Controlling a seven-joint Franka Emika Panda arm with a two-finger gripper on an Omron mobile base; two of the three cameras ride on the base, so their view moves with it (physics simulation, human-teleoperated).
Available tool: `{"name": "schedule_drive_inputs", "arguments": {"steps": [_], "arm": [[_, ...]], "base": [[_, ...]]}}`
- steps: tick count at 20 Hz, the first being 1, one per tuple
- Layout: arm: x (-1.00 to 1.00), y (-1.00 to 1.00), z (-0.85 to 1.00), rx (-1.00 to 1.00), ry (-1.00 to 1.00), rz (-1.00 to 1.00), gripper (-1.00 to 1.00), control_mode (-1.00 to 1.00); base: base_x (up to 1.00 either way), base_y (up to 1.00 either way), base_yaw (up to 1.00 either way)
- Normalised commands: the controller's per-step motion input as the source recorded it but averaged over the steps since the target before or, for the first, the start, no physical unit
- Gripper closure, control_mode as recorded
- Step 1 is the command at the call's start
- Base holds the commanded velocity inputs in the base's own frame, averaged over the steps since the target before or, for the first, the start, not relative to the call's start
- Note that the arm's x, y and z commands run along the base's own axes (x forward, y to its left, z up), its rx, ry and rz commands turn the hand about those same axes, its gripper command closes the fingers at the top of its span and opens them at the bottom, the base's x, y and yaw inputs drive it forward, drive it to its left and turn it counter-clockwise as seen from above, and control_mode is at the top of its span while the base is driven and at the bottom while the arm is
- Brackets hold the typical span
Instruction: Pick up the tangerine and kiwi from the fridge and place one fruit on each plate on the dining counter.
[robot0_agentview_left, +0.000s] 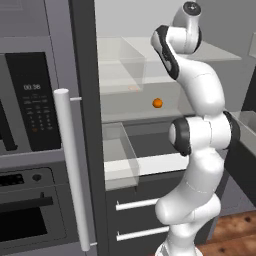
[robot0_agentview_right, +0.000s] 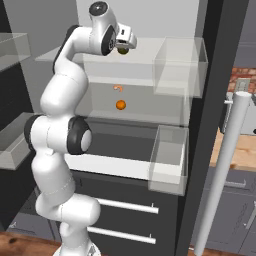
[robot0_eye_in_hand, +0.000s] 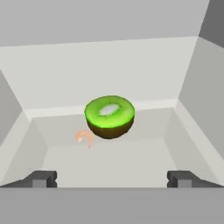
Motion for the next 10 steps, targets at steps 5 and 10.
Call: {"name": "schedule_drive_inputs", "arguments": {"steps": [5, 10], "arm": [[0.51, -0.01, -0.30, -0.03, 0.00, 0.00, -1.00, -1.00], [0.50, -0.03, -0.04, -0.01, 0.00, 0.00, -1.00, -1.00]], "base": [[0.00, 0.00, 0.00], [0.00, 0.00, 0.00]]}}
